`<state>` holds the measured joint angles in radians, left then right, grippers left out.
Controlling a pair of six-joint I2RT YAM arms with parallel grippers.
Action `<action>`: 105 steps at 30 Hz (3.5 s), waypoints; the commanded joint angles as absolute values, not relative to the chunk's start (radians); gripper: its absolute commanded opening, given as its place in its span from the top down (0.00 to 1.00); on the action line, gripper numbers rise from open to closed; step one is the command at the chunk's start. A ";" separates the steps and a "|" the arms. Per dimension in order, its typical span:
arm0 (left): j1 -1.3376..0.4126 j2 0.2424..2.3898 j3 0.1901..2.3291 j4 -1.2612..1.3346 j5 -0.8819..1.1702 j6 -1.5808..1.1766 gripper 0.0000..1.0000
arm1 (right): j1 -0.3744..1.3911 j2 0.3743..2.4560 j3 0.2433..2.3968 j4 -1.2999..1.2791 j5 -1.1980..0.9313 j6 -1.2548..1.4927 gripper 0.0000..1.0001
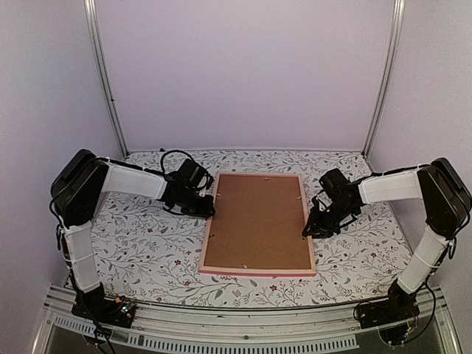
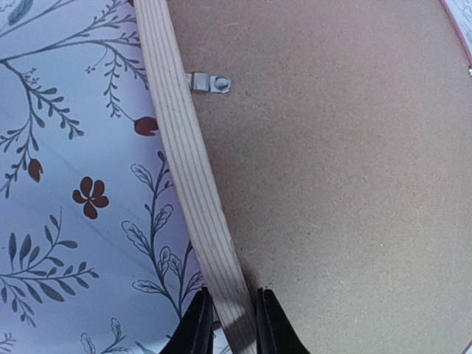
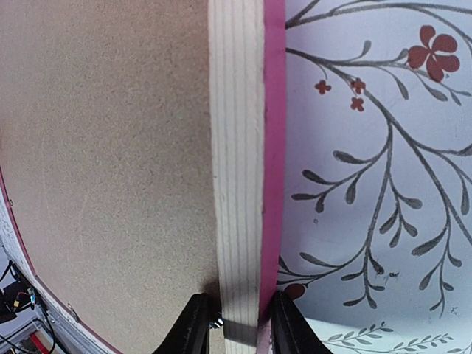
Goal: Put the photo into the frame
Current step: Press the fastener onto the backboard.
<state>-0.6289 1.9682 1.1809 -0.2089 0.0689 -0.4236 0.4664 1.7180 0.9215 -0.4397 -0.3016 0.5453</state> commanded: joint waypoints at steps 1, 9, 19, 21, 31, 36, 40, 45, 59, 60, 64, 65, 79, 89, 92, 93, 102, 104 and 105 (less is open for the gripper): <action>-0.641 1.963 1.149 -0.238 0.137 -0.382 0.81 | 0.448 1.769 0.895 -0.377 -0.222 0.513 0.72; -0.641 1.961 1.143 -0.235 0.138 -0.383 0.81 | 0.448 1.817 0.928 -0.403 -0.204 0.494 0.62; -0.642 1.964 1.147 -0.236 0.137 -0.383 0.81 | 0.448 1.794 0.963 -0.445 -0.191 0.450 0.58; -0.640 1.966 1.152 -0.238 0.137 -0.382 0.81 | 0.448 1.774 0.967 -0.453 -0.208 0.431 0.57; -0.638 1.972 1.166 -0.246 0.130 -0.385 0.80 | 0.446 1.705 0.974 -0.515 -0.238 0.353 0.41; -0.638 1.976 1.170 -0.246 0.129 -0.383 0.80 | 0.446 1.663 0.953 -0.532 -0.256 0.331 0.39; -0.637 1.981 1.172 -0.247 0.131 -0.380 0.80 | 0.447 1.643 0.936 -0.529 -0.278 0.320 0.41; -0.635 1.980 1.168 -0.247 0.130 -0.379 0.80 | 0.447 1.659 0.922 -0.515 -0.308 0.313 0.45; -0.634 1.980 1.161 -0.241 0.133 -0.384 0.80 | 0.474 1.707 0.917 -0.517 -0.299 0.301 0.47; -0.634 1.980 1.160 -0.241 0.132 -0.384 0.80 | 0.477 1.711 0.917 -0.517 -0.296 0.301 0.47; -0.634 1.979 1.158 -0.241 0.132 -0.384 0.80 | 0.477 1.719 0.922 -0.523 -0.283 0.301 0.48; -0.634 1.979 1.158 -0.242 0.133 -0.384 0.80 | 0.479 1.722 0.922 -0.526 -0.279 0.301 0.49; -0.632 1.979 1.151 -0.237 0.132 -0.384 0.80 | 0.521 1.755 0.980 -0.625 -0.133 0.245 0.57; -0.631 1.979 1.154 -0.238 0.133 -0.384 0.80 | 0.528 1.762 1.026 -0.689 -0.120 0.201 0.65; -0.630 1.980 1.154 -0.238 0.132 -0.384 0.80 | 0.528 1.769 1.042 -0.711 -0.130 0.183 0.67; -0.630 1.979 1.154 -0.239 0.132 -0.384 0.80 | 0.528 1.772 1.046 -0.715 -0.138 0.175 0.68; -0.629 1.977 1.148 -0.237 0.130 -0.384 0.80 | 0.513 1.777 1.061 -0.718 -0.238 0.144 0.69; -0.629 1.976 1.148 -0.236 0.132 -0.384 0.80 | 0.498 1.767 1.062 -0.712 -0.265 0.145 0.68; -0.629 1.977 1.147 -0.236 0.133 -0.383 0.80 | 0.490 1.763 1.063 -0.709 -0.275 0.148 0.67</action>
